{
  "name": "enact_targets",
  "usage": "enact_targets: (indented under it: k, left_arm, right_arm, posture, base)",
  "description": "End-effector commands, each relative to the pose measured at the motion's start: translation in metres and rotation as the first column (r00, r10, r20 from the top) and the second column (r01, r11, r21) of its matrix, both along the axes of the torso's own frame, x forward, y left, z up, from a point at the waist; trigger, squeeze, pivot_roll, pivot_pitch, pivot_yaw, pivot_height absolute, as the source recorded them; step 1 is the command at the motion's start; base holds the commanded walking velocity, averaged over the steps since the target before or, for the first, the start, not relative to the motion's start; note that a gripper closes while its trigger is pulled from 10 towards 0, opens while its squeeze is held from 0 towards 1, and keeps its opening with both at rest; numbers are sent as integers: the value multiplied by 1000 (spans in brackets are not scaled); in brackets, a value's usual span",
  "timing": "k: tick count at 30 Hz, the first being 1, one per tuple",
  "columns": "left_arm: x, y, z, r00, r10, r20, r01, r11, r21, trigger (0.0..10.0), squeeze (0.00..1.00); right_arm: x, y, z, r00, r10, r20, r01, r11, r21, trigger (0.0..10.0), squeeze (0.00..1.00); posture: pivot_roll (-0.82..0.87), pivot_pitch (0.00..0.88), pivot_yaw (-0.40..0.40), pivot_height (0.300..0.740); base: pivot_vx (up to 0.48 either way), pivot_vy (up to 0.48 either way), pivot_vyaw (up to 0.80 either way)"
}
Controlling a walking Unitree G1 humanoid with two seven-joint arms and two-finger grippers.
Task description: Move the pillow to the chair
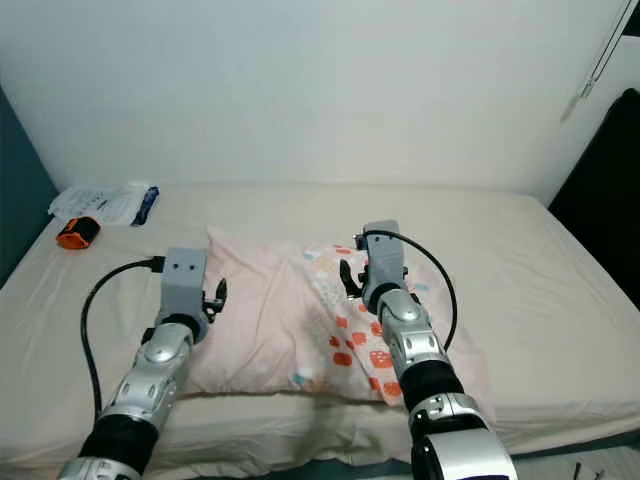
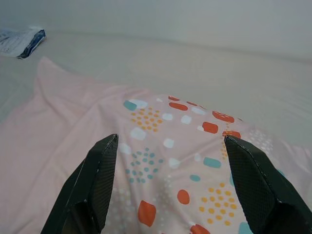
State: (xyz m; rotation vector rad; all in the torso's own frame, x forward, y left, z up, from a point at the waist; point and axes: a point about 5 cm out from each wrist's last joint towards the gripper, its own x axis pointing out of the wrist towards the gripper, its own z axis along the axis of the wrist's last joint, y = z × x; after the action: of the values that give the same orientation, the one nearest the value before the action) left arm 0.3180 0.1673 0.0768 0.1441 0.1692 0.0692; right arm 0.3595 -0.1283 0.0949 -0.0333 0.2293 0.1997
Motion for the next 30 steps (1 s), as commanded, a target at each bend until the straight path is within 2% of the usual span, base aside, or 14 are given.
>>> enact_targets:
  k: [1,5,12,26,30]
  left_arm:
    - [-2,1,-5,1000,-7,-8,7,1000,24,10000,0]
    - [-2,1,-3,999,26,29,-27,999,38,10000,0]
    - [3,-1,4,996,37,80,-39,999,24,10000,0]
    - [11,-1,10,994,32,105,-34,999,26,10000,0]
    - [12,-1,11,993,37,109,-40,999,29,10000,0]
  right_arm:
    - [-2,-4,-4,1000,-6,-4,6,1000,-13,10000,0]
    - [-4,-13,-10,1000,-30,-9,30,999,-34,10000,0]
    - [-6,-14,-11,1000,-4,13,5,999,-37,10000,0]
    - [-7,-16,-16,999,-37,11,37,999,-24,10000,0]
    - [-7,-14,-13,999,-25,39,25,1000,12,10000,0]
  posture:
    - [-13,0,-87,662]
    - [-15,0,-79,662]
    - [-14,0,-71,642]
    - [-7,0,-48,637]
    - [-3,0,-47,622]
  base:
    - [0,0,0]
    - [0,0,0]
    - [0,0,0]
    - [0,0,0]
    - [0,0,0]
